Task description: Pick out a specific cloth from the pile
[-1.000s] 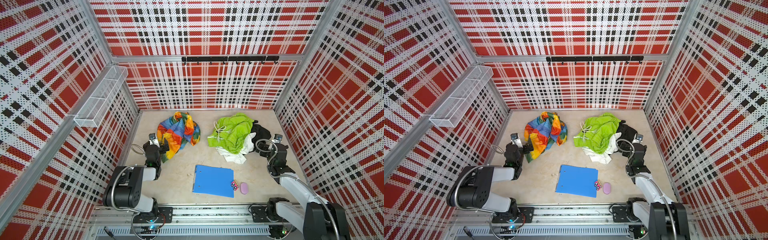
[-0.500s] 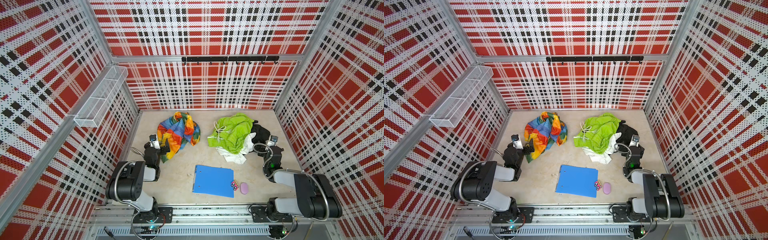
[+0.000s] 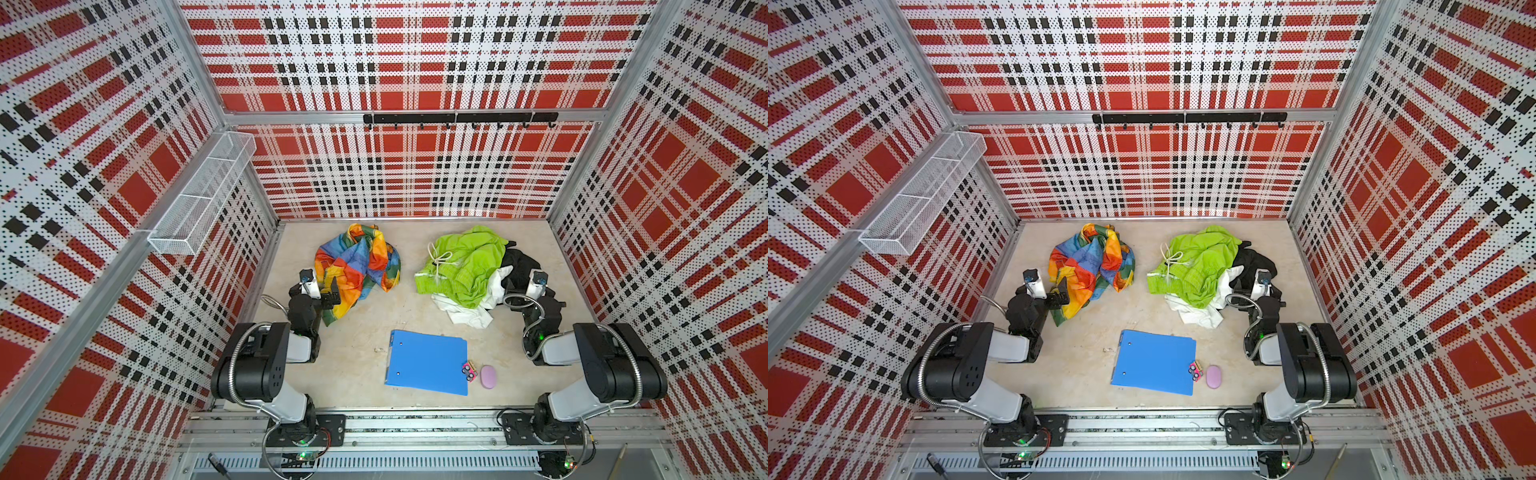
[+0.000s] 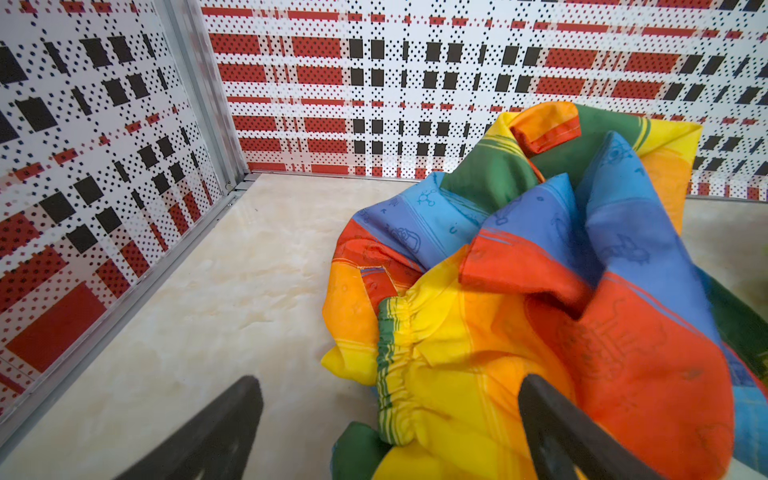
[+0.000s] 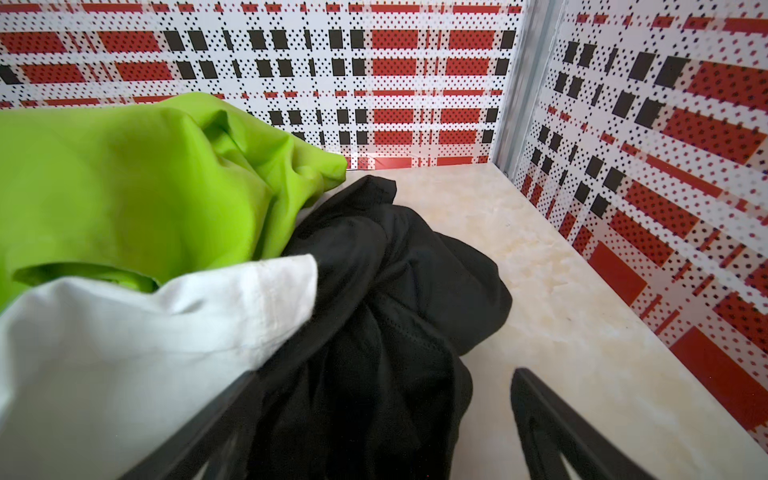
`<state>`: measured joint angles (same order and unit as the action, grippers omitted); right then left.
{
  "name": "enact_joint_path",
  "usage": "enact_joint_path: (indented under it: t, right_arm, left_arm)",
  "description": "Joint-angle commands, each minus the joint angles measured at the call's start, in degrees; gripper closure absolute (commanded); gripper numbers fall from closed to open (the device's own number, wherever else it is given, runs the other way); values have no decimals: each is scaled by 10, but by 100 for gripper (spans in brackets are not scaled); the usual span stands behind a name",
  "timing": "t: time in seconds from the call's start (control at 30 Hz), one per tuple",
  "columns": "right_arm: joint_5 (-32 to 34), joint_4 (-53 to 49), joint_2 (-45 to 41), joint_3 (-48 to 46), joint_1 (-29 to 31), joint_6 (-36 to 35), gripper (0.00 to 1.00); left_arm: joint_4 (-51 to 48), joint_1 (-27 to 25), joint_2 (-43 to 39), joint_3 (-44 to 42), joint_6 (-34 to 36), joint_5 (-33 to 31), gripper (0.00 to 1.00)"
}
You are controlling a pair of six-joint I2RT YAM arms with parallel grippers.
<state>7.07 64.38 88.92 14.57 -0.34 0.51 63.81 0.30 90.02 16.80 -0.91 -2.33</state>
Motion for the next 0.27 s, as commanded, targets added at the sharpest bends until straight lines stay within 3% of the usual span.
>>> enact_joint_path:
  t: [0.0,0.23]
  right_arm:
    - [-13,42,1,9,-1,-13,0]
    - [-13,43,2,9,-1,-13,0]
  left_arm:
    - [19,-1,2,8,6,4,1]
    - [20,-4,2,8,9,-2,1]
